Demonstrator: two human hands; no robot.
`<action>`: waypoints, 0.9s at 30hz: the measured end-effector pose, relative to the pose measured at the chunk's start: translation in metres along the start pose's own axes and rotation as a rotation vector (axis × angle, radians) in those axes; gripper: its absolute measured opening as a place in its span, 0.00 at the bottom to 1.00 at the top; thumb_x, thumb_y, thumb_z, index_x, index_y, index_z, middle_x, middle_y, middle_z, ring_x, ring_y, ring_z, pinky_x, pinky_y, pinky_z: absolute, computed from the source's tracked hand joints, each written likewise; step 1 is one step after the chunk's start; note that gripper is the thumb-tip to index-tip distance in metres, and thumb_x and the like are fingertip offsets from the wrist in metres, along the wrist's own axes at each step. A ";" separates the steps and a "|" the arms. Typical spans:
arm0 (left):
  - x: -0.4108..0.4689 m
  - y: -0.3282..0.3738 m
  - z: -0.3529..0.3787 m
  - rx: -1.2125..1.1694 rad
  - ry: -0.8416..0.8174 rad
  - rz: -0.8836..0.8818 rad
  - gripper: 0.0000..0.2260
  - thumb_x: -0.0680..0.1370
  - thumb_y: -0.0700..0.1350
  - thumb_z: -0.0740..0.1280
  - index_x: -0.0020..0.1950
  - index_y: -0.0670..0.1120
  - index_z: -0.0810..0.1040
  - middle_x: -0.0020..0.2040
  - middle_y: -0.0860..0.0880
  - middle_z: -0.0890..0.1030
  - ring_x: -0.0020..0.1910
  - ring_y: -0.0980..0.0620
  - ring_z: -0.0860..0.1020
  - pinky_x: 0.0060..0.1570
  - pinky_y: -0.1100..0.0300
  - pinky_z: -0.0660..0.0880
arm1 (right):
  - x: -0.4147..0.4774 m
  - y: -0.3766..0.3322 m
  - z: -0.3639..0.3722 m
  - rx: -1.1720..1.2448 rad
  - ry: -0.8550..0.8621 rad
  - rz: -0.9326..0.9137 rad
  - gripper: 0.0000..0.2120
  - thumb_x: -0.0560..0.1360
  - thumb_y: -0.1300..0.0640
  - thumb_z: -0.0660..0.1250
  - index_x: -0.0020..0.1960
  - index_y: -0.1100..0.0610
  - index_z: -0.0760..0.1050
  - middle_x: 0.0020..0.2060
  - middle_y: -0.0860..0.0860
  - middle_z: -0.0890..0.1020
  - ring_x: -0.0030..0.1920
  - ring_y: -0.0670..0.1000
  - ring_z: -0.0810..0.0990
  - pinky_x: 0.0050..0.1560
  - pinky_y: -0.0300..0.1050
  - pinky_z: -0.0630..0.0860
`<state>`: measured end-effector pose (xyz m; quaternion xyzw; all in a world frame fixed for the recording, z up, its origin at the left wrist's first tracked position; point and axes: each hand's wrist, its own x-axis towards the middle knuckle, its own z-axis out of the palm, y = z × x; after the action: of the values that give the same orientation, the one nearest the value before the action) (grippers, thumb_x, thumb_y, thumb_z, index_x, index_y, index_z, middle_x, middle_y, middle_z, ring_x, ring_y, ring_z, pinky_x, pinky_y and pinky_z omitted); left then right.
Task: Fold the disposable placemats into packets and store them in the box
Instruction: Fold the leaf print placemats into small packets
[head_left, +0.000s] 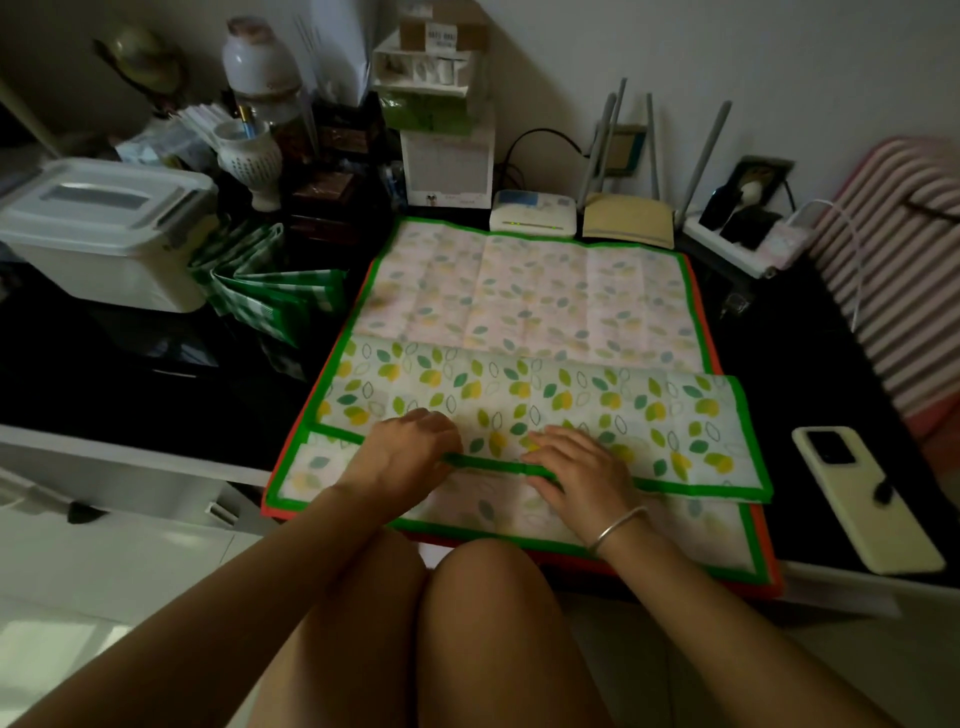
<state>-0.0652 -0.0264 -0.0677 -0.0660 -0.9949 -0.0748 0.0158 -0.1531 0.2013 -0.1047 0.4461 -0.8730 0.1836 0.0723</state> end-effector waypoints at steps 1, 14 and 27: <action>0.001 -0.001 0.002 0.006 0.023 0.005 0.12 0.72 0.51 0.62 0.44 0.49 0.83 0.46 0.50 0.83 0.44 0.47 0.82 0.31 0.54 0.79 | 0.002 0.001 0.001 -0.005 0.016 -0.002 0.13 0.63 0.56 0.80 0.45 0.53 0.83 0.49 0.49 0.84 0.53 0.53 0.82 0.55 0.49 0.79; 0.006 0.002 0.011 -0.016 0.075 0.082 0.02 0.67 0.43 0.69 0.34 0.46 0.79 0.40 0.47 0.80 0.37 0.46 0.79 0.23 0.54 0.75 | 0.001 0.004 0.001 0.058 0.022 0.037 0.14 0.73 0.45 0.64 0.38 0.53 0.83 0.46 0.47 0.83 0.49 0.49 0.78 0.47 0.43 0.77; 0.039 0.024 -0.026 0.141 -0.290 -0.086 0.17 0.81 0.58 0.58 0.56 0.47 0.79 0.64 0.50 0.75 0.52 0.48 0.79 0.51 0.55 0.75 | 0.077 -0.001 0.038 -0.230 -0.400 0.317 0.29 0.80 0.43 0.36 0.77 0.54 0.35 0.77 0.50 0.35 0.75 0.52 0.32 0.74 0.56 0.33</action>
<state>-0.1004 -0.0020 -0.0371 -0.0322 -0.9914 0.0050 -0.1265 -0.1964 0.1276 -0.1173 0.3201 -0.9439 0.0007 -0.0808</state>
